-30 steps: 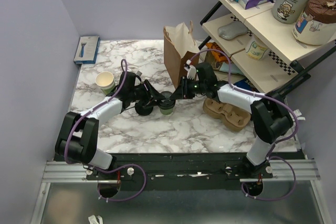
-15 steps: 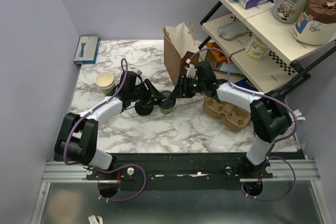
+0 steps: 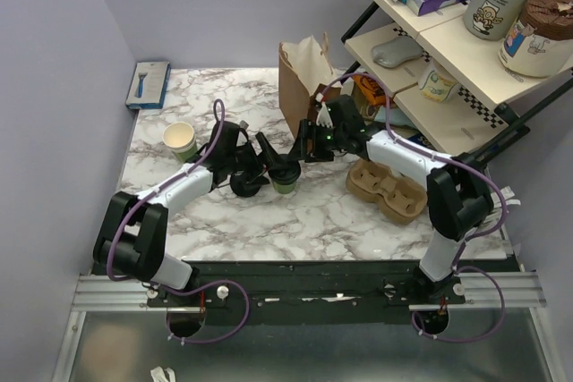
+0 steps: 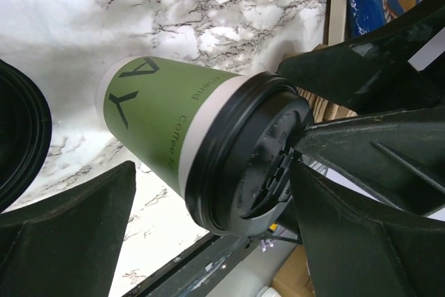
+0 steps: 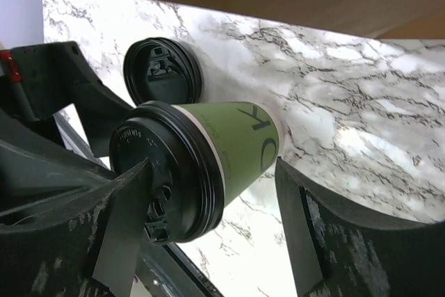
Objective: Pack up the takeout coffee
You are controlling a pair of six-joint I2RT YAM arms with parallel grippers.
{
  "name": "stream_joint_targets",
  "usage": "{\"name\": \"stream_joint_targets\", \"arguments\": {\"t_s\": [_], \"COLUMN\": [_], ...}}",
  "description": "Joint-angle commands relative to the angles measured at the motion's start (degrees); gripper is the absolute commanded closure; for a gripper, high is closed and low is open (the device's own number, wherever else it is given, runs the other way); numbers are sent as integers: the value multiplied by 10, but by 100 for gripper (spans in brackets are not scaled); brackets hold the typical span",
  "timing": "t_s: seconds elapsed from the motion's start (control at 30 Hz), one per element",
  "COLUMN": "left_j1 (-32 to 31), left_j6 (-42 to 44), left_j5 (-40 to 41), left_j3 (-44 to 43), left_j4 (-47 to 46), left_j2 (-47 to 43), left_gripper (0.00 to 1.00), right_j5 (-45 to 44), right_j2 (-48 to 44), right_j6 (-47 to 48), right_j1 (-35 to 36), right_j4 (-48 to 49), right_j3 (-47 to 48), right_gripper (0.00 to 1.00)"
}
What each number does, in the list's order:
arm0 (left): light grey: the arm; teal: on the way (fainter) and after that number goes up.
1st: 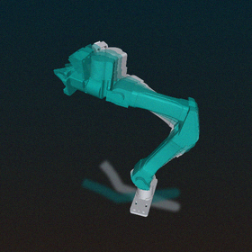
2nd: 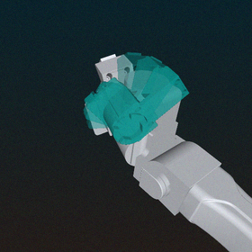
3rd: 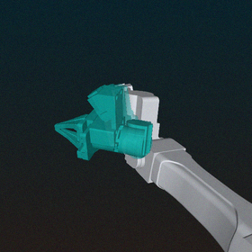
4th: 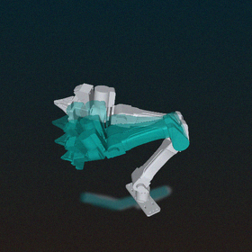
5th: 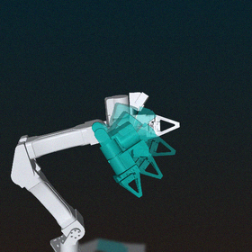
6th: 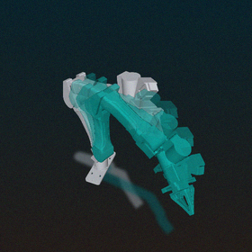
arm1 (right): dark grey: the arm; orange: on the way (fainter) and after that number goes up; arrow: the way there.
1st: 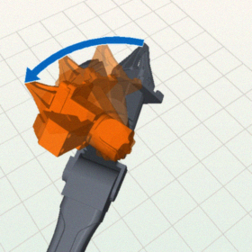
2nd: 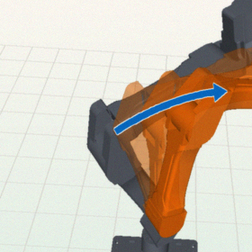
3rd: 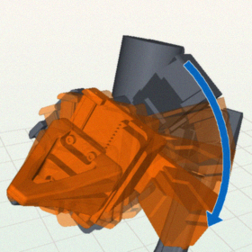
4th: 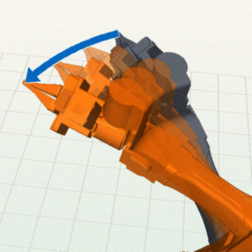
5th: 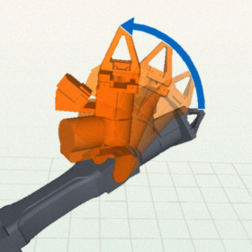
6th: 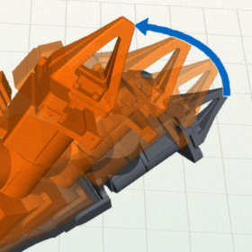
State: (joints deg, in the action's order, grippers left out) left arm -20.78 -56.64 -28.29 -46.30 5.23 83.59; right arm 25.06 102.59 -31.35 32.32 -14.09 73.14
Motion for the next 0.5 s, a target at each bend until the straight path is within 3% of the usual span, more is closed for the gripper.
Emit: {"name": "stream_joint_targets", "arguments": {"t_s": [0.0, 0.13, 0.33, 0.47], "left_j1": [-3, -1, 19, 20], "left_j6": [29, 50, 49, 41], "left_j5": [33, 62, 51, 26], "left_j3": [-33, -46, -51, -50], "left_j4": [38, 75, 60, 41], "left_j2": [-31, -42, -23, 2], "left_gripper": [1, 1, 1, 9], "right_j5": [-21, -31, 8, 20], "right_j2": [-43, -70, -78, -73], "right_j6": [9, -3, -32, -47], "right_j1": [4, 5, 9, 14], "right_j4": [-31, -19, 18, 31], "right_j3": [-4, -34, -70, -81], "right_gripper": [20, 20, 20, 23]}}
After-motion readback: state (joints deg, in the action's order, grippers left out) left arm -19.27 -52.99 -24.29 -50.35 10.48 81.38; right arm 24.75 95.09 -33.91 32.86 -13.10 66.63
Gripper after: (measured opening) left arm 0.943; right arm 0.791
